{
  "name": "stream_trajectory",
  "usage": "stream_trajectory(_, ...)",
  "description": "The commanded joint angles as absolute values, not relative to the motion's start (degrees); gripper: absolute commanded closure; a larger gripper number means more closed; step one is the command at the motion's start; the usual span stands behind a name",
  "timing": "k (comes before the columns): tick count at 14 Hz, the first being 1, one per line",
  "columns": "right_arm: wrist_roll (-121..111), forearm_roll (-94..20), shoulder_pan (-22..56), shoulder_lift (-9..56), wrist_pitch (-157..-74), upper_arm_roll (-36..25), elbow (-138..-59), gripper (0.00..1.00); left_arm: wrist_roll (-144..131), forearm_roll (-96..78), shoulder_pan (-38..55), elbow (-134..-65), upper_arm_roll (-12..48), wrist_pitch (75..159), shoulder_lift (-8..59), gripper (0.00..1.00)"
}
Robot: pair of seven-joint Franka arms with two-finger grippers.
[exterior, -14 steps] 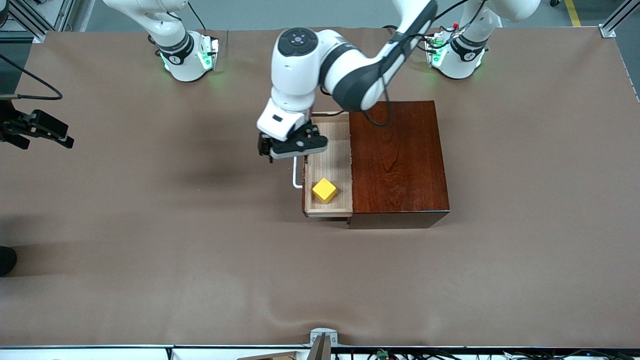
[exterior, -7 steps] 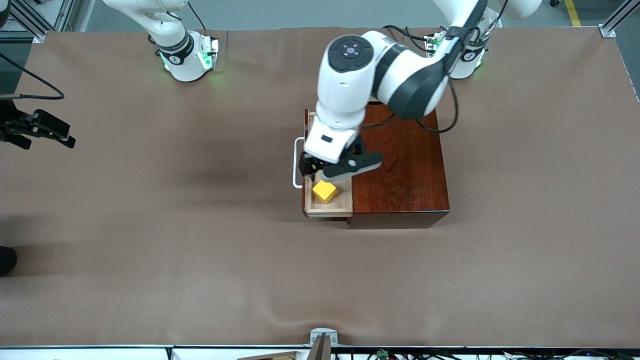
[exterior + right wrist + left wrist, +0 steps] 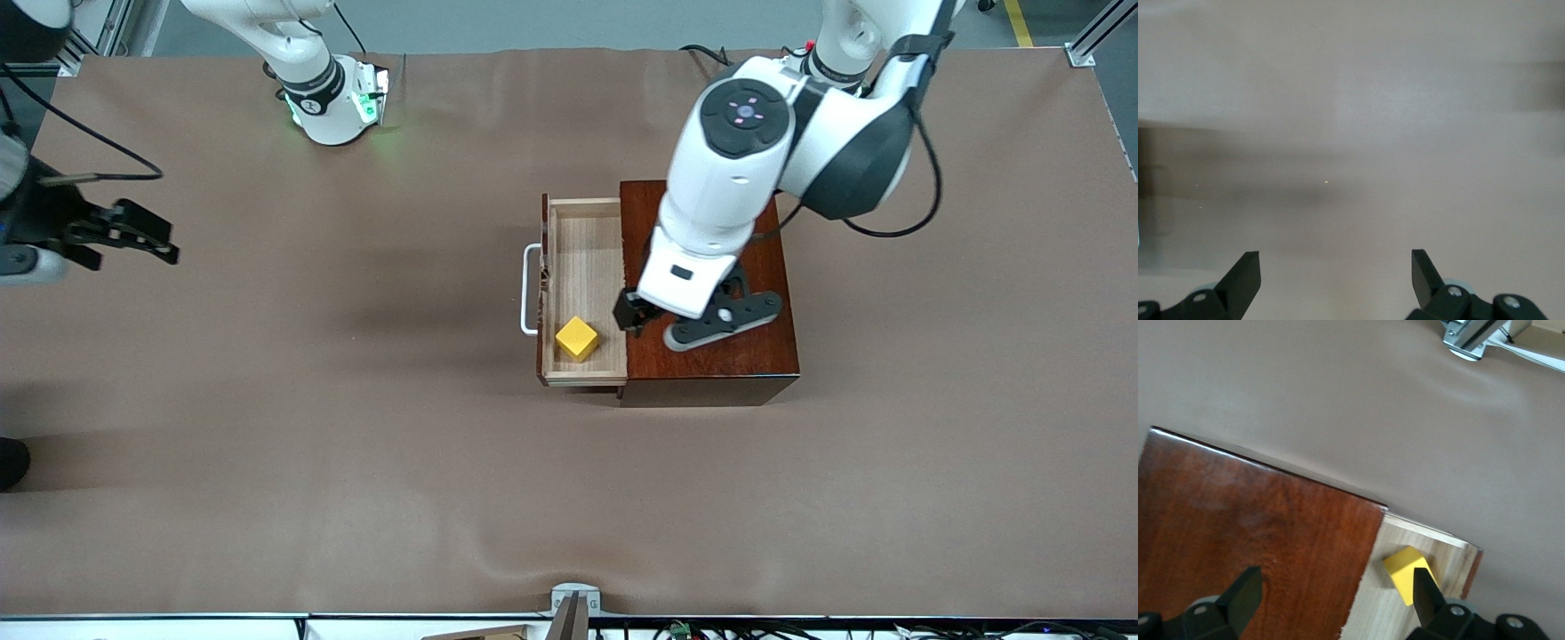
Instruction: Open drawer, take yellow block, close drawer
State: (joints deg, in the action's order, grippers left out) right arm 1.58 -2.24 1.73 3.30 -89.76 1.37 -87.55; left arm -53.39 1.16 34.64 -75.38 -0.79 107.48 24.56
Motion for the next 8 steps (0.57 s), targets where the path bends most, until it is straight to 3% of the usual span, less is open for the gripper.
stream_trajectory(1,8.5,-2.99,4.91,5.09,-90.09,1.23,-87.36,0.0,-50.37,0.0,32.35,-80.84,-0.18,107.31,19.88,0.0)
stream_trajectory(8,30.9,-3.34,15.45,8.17,-91.31,1.23,-87.19,0.0,-40.1,-0.26,24.53,-89.28,-0.09,107.31,12.32,0.0)
